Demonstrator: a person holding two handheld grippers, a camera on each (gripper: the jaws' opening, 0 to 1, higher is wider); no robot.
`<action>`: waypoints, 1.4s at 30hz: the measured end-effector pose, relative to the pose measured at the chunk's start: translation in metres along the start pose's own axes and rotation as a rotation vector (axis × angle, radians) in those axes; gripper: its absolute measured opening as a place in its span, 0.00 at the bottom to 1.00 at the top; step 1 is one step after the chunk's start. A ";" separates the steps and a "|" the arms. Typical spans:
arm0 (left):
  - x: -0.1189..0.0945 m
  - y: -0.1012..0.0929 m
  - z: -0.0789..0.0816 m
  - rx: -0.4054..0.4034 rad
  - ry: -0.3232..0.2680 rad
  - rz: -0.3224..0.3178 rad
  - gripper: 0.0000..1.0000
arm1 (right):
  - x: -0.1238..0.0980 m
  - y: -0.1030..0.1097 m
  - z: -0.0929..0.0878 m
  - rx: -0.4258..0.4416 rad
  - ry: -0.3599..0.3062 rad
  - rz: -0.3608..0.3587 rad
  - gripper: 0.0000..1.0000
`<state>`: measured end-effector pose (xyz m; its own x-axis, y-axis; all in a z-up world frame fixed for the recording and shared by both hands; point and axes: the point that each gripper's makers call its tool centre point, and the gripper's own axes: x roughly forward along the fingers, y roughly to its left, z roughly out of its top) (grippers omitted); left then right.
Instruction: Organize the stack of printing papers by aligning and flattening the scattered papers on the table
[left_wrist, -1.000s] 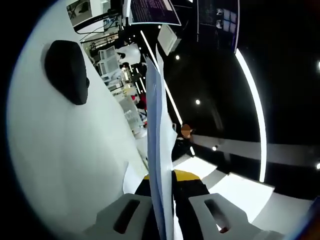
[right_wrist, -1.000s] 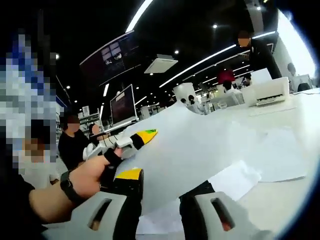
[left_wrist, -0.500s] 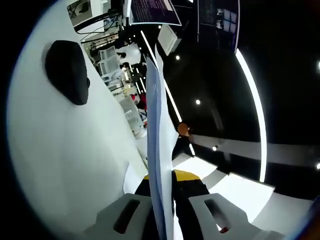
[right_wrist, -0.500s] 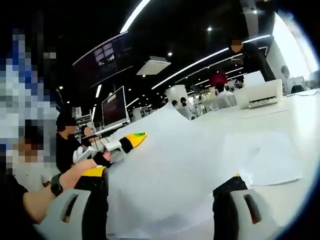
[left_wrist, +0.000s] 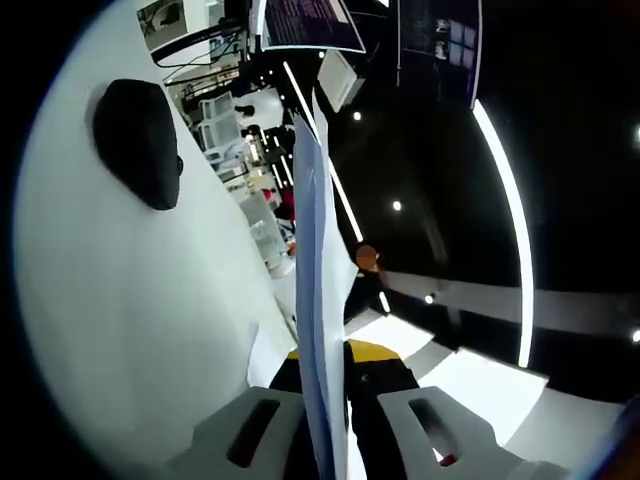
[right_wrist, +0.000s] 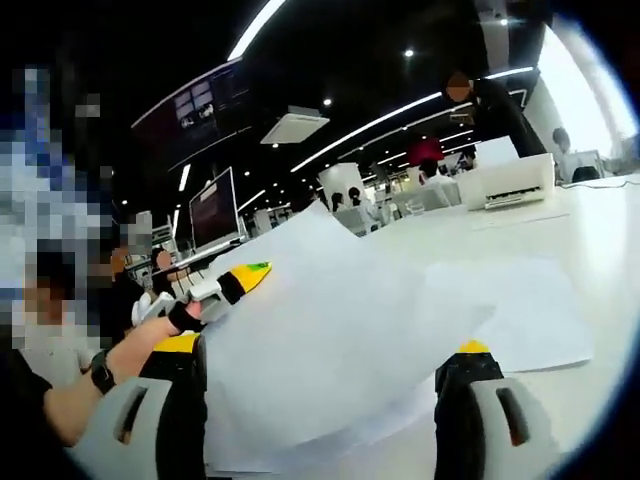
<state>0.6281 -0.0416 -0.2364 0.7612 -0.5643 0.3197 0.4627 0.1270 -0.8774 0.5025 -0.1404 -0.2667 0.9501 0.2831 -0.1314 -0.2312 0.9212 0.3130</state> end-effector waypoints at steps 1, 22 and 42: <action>0.000 0.000 0.000 -0.002 -0.001 0.000 0.06 | -0.001 -0.003 0.000 0.000 0.003 -0.007 0.90; 0.000 -0.003 -0.004 0.001 0.015 -0.001 0.06 | -0.026 -0.042 0.001 0.119 0.060 -0.033 0.90; 0.000 -0.001 -0.002 0.002 0.012 -0.002 0.06 | -0.051 -0.073 0.025 -0.004 -0.070 -0.129 0.89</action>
<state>0.6271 -0.0432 -0.2366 0.7546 -0.5743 0.3175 0.4653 0.1271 -0.8760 0.4759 -0.2292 -0.2599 0.9842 0.1427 -0.1045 -0.1065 0.9499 0.2939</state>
